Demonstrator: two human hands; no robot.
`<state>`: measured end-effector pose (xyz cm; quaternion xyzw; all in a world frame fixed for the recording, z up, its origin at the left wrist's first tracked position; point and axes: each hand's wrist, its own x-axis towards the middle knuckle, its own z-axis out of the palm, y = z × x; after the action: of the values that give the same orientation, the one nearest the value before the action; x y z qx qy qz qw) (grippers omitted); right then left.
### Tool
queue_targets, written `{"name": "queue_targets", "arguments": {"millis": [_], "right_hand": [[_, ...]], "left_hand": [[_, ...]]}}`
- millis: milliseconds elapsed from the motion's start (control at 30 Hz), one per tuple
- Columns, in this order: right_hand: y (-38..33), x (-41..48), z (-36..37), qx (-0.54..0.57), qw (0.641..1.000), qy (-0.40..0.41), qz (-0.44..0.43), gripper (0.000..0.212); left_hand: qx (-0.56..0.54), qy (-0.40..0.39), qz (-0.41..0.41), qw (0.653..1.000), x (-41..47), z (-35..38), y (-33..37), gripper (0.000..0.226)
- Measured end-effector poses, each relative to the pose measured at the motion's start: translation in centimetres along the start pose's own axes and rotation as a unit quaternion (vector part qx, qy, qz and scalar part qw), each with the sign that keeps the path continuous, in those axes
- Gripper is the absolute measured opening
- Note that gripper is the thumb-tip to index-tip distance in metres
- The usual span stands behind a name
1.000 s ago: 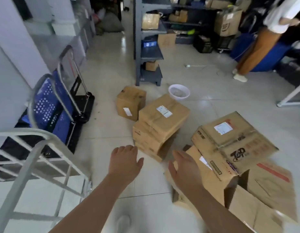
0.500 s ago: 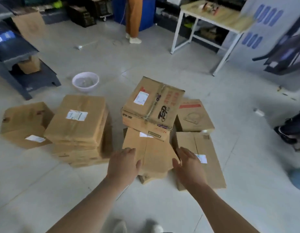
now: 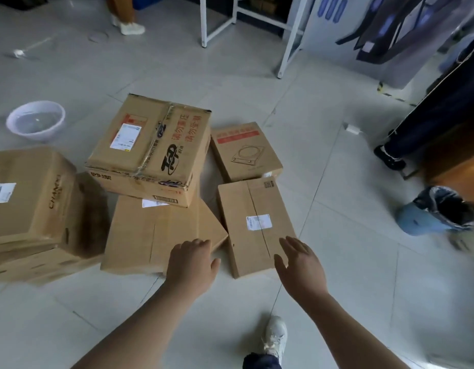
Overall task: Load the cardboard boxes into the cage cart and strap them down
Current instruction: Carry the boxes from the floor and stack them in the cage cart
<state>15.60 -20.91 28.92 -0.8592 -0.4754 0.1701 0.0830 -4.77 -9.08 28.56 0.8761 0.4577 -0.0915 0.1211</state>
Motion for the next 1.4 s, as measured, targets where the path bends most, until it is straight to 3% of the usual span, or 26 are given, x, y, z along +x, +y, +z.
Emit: {"name": "queue_targets", "arguments": {"millis": [333, 667, 867, 1100, 1233, 1400], "right_hand": [[18.1, 11.6, 6.9, -0.054, 0.994, -0.068, -0.073, 0.045], [30.4, 22.6, 25.6, -0.11, 0.983, -0.127, -0.066, 0.05], [34.4, 27.8, 35.4, -0.119, 0.983, -0.128, -0.052, 0.052], [37.2, 31.8, 41.8, -0.128, 0.984, -0.123, -0.022, 0.058], [38.4, 32.8, 42.9, -0.058, 0.99, -0.129, 0.015, 0.063], [38.2, 32.4, 43.2, 0.003, 0.994, -0.103, 0.021, 0.063]], "left_hand": [[-0.099, -0.016, -0.071, 0.992, 11.4, 15.1, 12.3, 0.049], [-0.018, -0.128, -0.134, 0.982, 22.2, 35.4, 12.6, 0.066], [-0.064, -0.163, -0.207, 0.963, 26.4, 45.4, 11.6, 0.08], [-0.143, -0.159, -0.224, 0.951, 28.9, 51.7, 10.2, 0.086], [-0.225, -0.096, -0.247, 0.938, 29.1, 53.0, 10.3, 0.099], [-0.233, -0.075, -0.258, 0.935, 29.3, 53.0, 10.6, 0.104]]}}
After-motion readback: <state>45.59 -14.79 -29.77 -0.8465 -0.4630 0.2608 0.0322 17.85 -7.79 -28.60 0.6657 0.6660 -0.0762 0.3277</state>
